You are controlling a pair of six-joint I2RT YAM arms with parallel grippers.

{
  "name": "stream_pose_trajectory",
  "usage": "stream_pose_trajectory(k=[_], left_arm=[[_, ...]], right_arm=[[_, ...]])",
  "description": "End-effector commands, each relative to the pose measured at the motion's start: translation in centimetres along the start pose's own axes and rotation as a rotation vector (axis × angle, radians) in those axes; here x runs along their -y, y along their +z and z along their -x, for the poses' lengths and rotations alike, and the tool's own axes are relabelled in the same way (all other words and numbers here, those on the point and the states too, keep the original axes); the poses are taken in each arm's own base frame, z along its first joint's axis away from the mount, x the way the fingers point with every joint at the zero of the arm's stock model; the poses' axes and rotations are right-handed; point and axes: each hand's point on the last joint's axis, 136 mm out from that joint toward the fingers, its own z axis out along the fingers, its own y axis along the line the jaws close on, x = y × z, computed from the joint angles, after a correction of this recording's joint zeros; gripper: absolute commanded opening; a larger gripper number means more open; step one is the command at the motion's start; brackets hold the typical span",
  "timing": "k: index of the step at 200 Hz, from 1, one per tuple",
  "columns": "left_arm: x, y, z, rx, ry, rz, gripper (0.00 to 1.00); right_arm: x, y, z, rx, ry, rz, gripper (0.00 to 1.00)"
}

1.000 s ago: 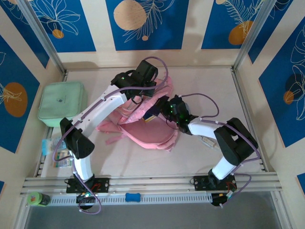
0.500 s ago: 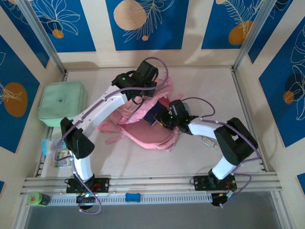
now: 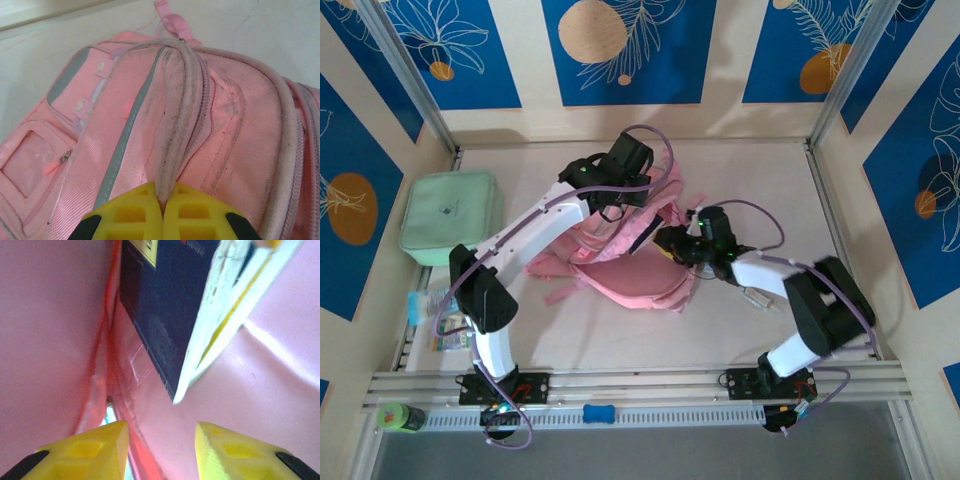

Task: Pack books, pencil case, and school supplies into a backpack

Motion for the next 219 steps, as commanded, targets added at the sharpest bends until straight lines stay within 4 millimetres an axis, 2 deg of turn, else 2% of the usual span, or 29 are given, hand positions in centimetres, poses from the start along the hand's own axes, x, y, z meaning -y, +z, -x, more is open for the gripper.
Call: stream_pose_trajectory(k=[1, 36, 53, 71, 77, 79, 93, 110, 132, 169, 187, 219], left_arm=[[-0.1, -0.3, 1.5, 0.074, -0.087, -0.054, 0.03], [0.6, 2.6, -3.0, -0.033, -0.133, -0.09, 0.13], [1.2, 3.1, -5.0, -0.067, -0.179, -0.143, 0.27], [2.2, 2.2, -5.5, -0.018, -0.246, -0.253, 0.44], [2.0, 1.7, -5.7, 0.001, -0.266, -0.272, 0.47], [2.0, 1.3, -5.2, 0.022, -0.275, -0.282, 0.48], [0.6, 0.3, -6.5, 0.035, -0.311, -0.27, 0.53], [-1.5, -1.8, -7.4, 0.077, -0.336, -0.243, 0.58], [-4.8, -3.4, -9.8, 0.092, -0.385, -0.187, 0.66], [-9.6, -2.2, -15.7, 0.009, -0.536, -0.123, 0.75], [-11.1, -1.2, -17.4, -0.005, -0.602, -0.111, 0.75], [-13.8, 0.7, -19.1, -0.044, -0.73, -0.067, 0.76]], right_arm=[[-0.4, -4.3, 0.0, 0.048, -0.099, -0.057, 0.44], [-0.3, -10.9, 1.4, 0.099, -0.127, -0.24, 0.47], [-1.1, -12.6, 1.5, 0.07, -0.127, -0.238, 0.48], [-2.1, -13.3, 1.2, 0.028, -0.158, -0.242, 0.48], [-2.7, -13.3, 1.0, 0.004, -0.168, -0.224, 0.48], [-2.9, -13.3, 1.0, -0.004, -0.17, -0.216, 0.48], [-4.4, -12.7, 0.1, -0.074, -0.192, -0.153, 0.47], [-5.0, -11.8, -1.2, -0.146, -0.206, -0.137, 0.47], [-5.1, -10.6, -3.0, -0.21, -0.245, -0.17, 0.47], [-3.9, -8.4, -6.4, -0.284, -0.22, -0.227, 0.47], [-3.6, -7.3, -8.3, -0.313, -0.222, -0.227, 0.47], [-2.1, -5.8, -10.3, -0.344, -0.223, -0.293, 0.47]])
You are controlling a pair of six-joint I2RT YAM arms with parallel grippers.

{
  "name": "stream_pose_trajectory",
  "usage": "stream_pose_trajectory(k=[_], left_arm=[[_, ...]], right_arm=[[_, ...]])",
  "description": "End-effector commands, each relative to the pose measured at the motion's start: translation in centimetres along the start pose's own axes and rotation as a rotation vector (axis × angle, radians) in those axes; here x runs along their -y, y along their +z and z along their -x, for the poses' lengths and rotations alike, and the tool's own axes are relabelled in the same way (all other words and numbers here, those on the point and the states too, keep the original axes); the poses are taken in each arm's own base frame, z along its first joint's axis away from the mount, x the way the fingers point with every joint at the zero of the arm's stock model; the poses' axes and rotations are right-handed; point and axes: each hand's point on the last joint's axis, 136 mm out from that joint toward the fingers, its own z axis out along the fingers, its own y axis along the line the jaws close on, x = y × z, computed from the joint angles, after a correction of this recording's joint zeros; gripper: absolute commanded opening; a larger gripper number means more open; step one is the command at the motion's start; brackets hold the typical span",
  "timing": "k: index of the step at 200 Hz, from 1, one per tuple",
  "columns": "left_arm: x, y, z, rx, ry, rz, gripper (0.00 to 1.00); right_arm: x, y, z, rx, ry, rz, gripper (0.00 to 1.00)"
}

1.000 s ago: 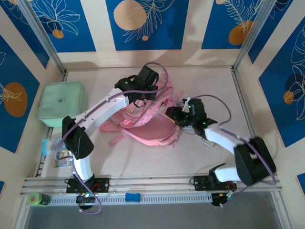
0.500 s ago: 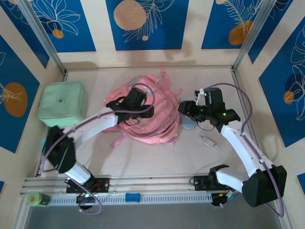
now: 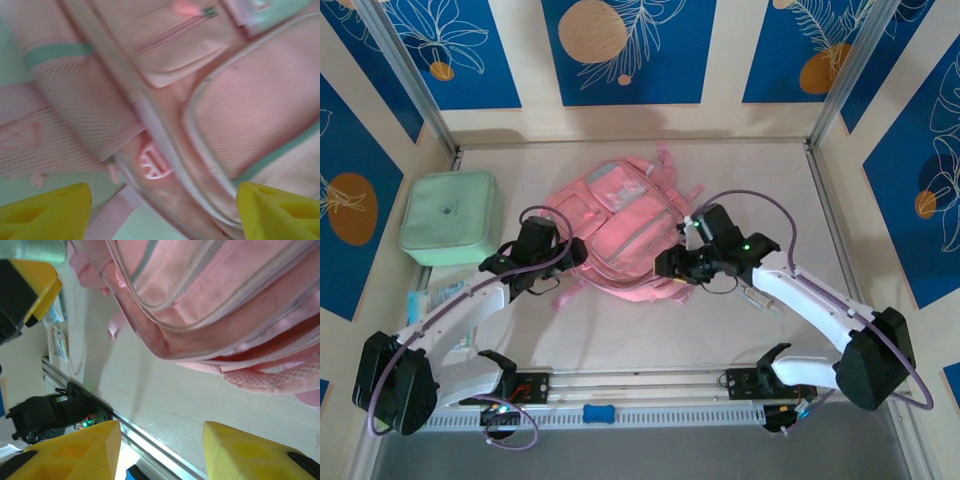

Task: Pack books, pencil case, and school supplies into a backpack

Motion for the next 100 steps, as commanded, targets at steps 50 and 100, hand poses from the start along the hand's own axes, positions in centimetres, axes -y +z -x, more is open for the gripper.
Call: stream_pose_trajectory(k=[50, 100], left_arm=[[-3.7, 4.3, 2.0, 0.006, -0.273, -0.03, 0.69], [-4.6, 7.4, 2.7, -0.013, -0.335, 0.012, 0.62]], right_arm=[[1.5, 3.3, -1.5, -0.019, 0.067, -0.062, 0.46], [2.3, 4.5, -2.0, -0.05, 0.093, -0.083, 0.46]])
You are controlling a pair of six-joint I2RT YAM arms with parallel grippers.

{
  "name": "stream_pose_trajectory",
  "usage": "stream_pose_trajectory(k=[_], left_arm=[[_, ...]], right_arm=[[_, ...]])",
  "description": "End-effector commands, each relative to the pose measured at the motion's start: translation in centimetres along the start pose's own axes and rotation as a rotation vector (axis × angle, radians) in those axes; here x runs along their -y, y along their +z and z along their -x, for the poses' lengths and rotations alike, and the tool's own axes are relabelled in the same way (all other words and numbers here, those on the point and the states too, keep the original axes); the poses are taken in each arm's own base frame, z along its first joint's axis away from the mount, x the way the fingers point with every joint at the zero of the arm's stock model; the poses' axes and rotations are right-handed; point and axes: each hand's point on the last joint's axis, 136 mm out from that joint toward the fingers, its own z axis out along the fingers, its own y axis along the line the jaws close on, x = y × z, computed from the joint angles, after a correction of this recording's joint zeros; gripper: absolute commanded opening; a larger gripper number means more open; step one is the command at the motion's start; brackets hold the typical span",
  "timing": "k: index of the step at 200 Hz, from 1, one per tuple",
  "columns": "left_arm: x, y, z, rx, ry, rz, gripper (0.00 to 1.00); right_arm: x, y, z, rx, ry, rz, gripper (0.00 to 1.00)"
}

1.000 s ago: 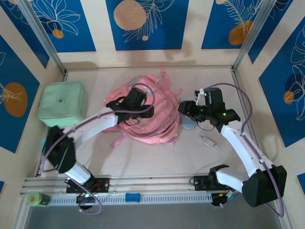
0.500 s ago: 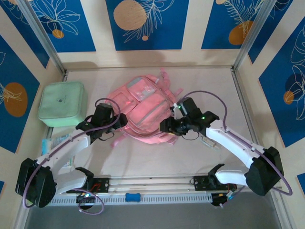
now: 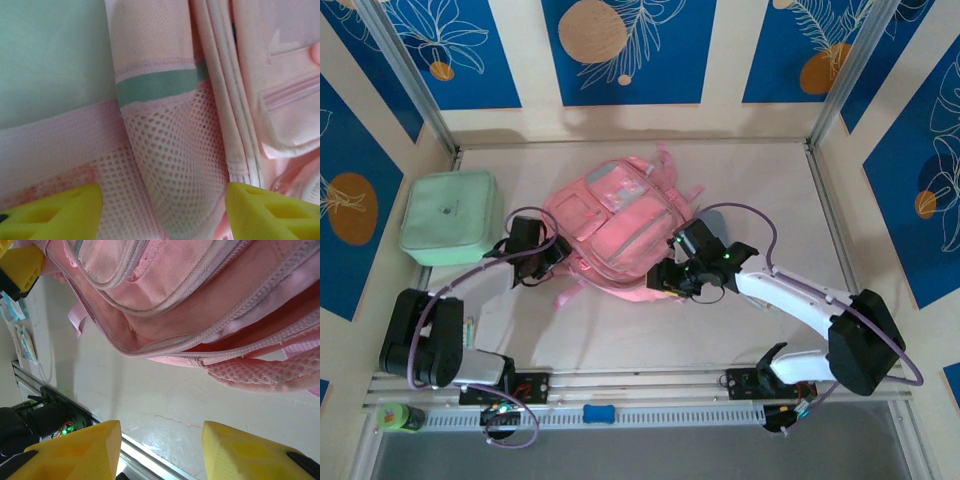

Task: Pack books, pencil case, and school supplies into a backpack

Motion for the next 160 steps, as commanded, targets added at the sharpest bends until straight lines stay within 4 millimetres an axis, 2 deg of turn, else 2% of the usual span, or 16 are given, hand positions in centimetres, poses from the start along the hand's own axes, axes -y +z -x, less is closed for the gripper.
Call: stream_pose_trajectory(k=[1, 23, 45, 87, 105, 116, 135, 160], left_arm=[[1.5, 1.0, 1.4, 0.021, -0.05, -0.053, 0.62], [2.1, 2.5, 1.7, 0.011, -0.075, -0.08, 0.55], [2.5, 2.9, 2.1, 0.015, -0.089, -0.088, 0.48], [3.9, 2.5, 3.4, 0.043, -0.082, -0.112, 0.21], [4.1, 1.9, 3.8, 0.064, -0.08, -0.123, 0.06], [4.5, 1.5, 3.8, 0.065, -0.077, -0.139, 0.0], [5.1, 0.6, 3.5, 0.053, -0.085, -0.177, 0.0], [4.4, -1.4, 2.8, 0.075, -0.1, -0.186, 0.0]], right_arm=[[0.4, 0.8, -0.3, -0.014, 0.028, -0.007, 0.46], [0.7, 1.2, -0.1, -0.016, 0.029, -0.02, 0.47], [1.1, 1.8, 0.2, -0.021, 0.041, -0.026, 0.47], [1.6, 2.3, 1.2, -0.012, 0.042, -0.038, 0.46], [1.9, 2.5, 2.1, 0.001, 0.053, -0.034, 0.46], [2.1, 2.6, 2.8, 0.008, 0.057, -0.028, 0.46], [2.5, 2.5, 4.2, 0.026, 0.046, -0.029, 0.46], [2.4, 2.1, 7.1, 0.068, 0.014, 0.0, 0.46]])
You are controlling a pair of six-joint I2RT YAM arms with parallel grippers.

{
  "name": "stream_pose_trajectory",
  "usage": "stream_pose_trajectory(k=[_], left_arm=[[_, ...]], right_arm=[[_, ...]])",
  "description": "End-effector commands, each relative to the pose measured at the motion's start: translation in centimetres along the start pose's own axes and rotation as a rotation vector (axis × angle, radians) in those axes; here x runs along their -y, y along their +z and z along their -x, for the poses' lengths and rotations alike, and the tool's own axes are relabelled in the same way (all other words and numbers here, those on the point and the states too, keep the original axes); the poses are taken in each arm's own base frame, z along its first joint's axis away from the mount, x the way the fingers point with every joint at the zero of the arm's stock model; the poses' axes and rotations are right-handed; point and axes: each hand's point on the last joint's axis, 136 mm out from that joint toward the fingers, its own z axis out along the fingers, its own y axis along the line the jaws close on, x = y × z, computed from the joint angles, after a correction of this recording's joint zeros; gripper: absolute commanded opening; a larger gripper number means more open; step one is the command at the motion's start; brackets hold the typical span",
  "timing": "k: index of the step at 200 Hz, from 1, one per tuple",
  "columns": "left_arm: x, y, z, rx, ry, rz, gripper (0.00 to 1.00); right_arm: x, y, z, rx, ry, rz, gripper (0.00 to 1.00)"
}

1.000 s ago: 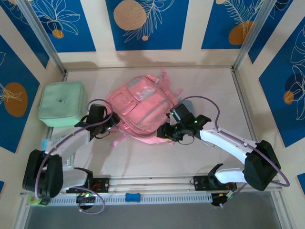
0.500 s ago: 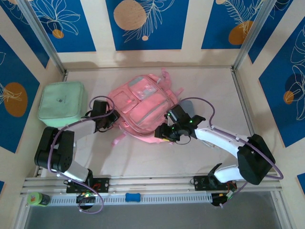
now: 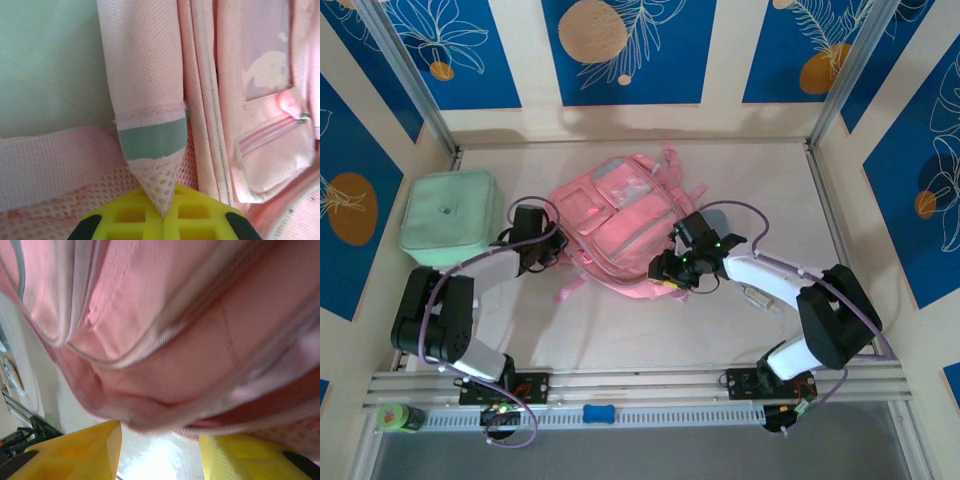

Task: Pack books, pencil case, and school supplies into a backpack

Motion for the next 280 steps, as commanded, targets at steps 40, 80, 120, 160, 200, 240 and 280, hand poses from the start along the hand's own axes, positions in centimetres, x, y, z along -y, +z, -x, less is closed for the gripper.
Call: stream_pose_trajectory(k=[40, 80, 120, 160, 200, 240, 280], left_arm=[[1.9, -4.4, -1.0, 0.032, -0.047, -0.129, 0.0], [3.4, -6.3, -1.5, 0.068, -0.078, -0.183, 0.0], [4.2, -6.8, -2.6, 0.065, -0.1, -0.198, 0.0], [4.0, -7.2, -2.9, 0.083, -0.109, -0.181, 0.0], [4.1, -7.2, -3.2, 0.084, -0.114, -0.173, 0.0], [4.3, -7.4, -3.1, 0.088, -0.11, -0.169, 0.0], [4.6, -7.7, -2.9, 0.087, -0.101, -0.172, 0.0]], right_arm=[[-1.5, -1.9, 8.8, 0.114, -0.049, 0.092, 0.46], [-1.6, -3.2, 8.4, 0.122, -0.108, 0.018, 0.47], [-1.7, -4.9, 4.4, 0.158, -0.255, -0.188, 0.48], [-7.5, -3.4, -0.7, 0.183, -0.462, -0.157, 0.46], [-15.5, 1.9, -4.1, 0.196, -0.603, 0.075, 0.37], [-18.0, 6.1, -3.4, 0.28, -0.66, 0.129, 0.27], [-16.8, 8.1, -1.5, 0.415, -0.715, 0.065, 0.32]])
